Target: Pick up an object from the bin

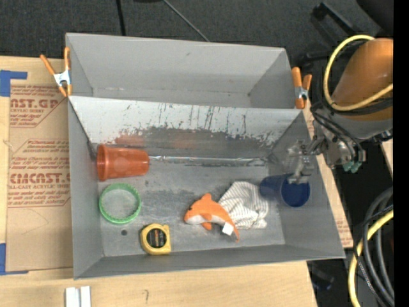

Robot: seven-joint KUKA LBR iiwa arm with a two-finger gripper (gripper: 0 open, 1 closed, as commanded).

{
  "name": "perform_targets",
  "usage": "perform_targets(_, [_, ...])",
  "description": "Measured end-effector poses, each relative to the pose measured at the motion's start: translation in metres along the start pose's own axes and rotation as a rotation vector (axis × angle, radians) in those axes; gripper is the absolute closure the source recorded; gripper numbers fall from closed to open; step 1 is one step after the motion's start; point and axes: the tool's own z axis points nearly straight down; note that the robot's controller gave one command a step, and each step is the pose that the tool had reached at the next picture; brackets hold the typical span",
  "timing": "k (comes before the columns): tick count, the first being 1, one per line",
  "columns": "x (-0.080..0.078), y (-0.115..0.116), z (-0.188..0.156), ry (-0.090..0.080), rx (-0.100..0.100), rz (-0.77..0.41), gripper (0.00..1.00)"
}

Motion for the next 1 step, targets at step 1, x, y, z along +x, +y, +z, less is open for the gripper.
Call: perform_targets(1, [-0.0079, 0.0294, -0.0816, -0.009, 0.001, 0.027, 0.0])
